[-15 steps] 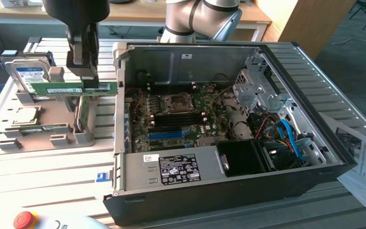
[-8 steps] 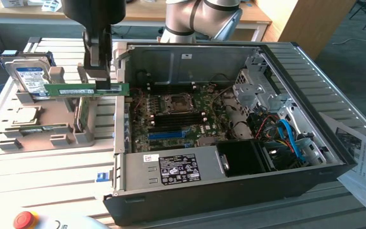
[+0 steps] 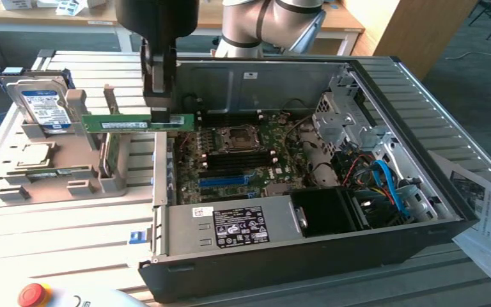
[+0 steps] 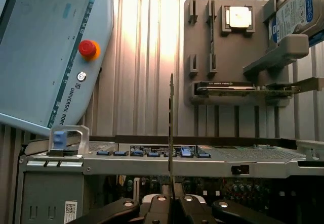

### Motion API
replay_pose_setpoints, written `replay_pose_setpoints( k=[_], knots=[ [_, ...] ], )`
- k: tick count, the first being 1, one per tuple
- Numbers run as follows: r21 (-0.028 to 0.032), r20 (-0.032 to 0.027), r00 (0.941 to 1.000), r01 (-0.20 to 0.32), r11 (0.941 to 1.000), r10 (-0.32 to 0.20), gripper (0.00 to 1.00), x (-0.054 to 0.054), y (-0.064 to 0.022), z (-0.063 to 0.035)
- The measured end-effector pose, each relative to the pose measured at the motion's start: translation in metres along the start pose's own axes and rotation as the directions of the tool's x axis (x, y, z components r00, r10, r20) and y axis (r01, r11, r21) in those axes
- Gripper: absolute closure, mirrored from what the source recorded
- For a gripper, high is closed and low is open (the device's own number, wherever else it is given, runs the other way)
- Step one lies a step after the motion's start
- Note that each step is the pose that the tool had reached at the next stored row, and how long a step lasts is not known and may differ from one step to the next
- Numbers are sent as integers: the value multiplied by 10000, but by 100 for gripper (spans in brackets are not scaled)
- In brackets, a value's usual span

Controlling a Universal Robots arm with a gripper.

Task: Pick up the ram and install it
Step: 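Pick up the ram and move it above insertion slot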

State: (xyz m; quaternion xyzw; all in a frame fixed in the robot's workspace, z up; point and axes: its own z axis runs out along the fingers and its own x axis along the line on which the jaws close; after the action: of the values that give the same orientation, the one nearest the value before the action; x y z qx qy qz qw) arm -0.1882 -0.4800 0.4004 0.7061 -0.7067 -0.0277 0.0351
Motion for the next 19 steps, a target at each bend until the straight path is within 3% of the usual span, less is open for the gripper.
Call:
replay_pose_setpoints(
  k=[12,19],
  knots=[
    [-134,-2,10000,2,9999,-2,88,82,-409,-36],
    [-135,-1,10000,1,9999,-1,88,82,-449,-39]
  ],
)
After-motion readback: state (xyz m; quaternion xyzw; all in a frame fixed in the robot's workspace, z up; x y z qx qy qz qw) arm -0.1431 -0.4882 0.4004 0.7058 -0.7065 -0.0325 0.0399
